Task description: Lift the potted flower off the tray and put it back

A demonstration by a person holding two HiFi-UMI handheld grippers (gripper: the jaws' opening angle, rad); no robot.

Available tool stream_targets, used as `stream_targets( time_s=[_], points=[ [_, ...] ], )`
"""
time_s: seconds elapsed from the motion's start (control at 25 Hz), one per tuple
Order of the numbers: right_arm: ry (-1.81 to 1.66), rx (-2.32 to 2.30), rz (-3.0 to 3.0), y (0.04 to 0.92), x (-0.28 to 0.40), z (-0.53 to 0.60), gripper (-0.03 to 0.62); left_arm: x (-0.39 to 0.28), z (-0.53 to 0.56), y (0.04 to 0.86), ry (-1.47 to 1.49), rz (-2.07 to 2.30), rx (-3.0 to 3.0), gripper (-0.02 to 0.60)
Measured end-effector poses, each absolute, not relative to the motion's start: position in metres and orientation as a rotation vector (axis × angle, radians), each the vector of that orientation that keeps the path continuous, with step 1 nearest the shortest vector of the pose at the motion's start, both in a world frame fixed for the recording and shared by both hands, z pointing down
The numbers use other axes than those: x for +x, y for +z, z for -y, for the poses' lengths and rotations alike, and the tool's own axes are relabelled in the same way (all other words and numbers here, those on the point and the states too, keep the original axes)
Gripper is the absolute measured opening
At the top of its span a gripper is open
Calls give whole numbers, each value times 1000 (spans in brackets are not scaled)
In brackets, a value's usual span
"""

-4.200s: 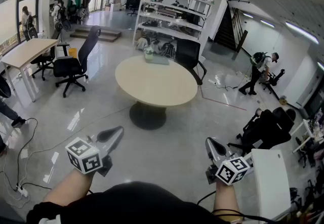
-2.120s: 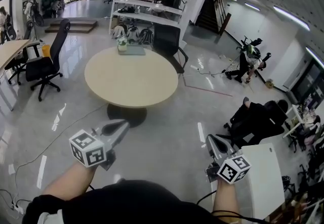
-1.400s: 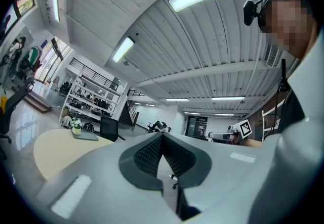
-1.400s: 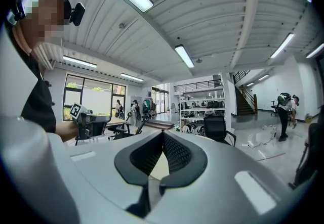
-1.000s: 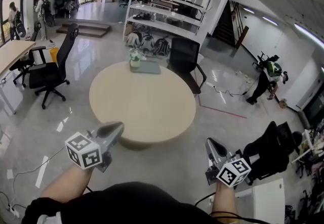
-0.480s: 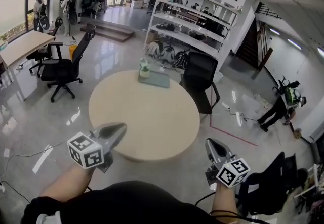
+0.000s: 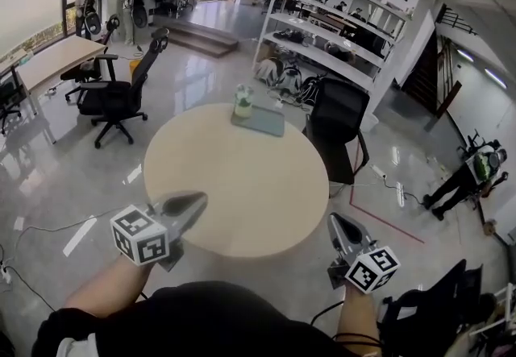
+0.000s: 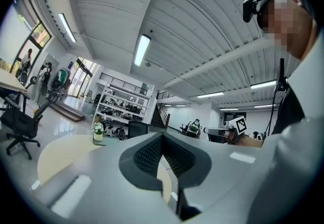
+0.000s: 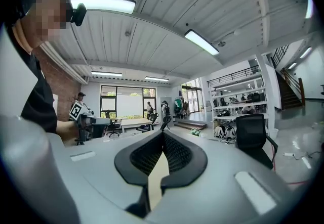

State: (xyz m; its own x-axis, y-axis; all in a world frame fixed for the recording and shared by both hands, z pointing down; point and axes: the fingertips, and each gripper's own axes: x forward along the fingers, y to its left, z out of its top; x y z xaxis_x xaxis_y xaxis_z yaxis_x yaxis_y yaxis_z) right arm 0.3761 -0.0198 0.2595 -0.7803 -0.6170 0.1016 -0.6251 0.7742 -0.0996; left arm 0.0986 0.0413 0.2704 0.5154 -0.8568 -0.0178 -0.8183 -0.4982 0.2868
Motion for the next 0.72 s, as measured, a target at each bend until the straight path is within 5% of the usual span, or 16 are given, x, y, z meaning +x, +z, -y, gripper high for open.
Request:
stream_targets(
  time_s=[0.72],
  points=[
    [231, 1193, 2771, 287, 252, 191, 15, -21, 168, 296, -243, 1207, 2584, -6]
  ],
)
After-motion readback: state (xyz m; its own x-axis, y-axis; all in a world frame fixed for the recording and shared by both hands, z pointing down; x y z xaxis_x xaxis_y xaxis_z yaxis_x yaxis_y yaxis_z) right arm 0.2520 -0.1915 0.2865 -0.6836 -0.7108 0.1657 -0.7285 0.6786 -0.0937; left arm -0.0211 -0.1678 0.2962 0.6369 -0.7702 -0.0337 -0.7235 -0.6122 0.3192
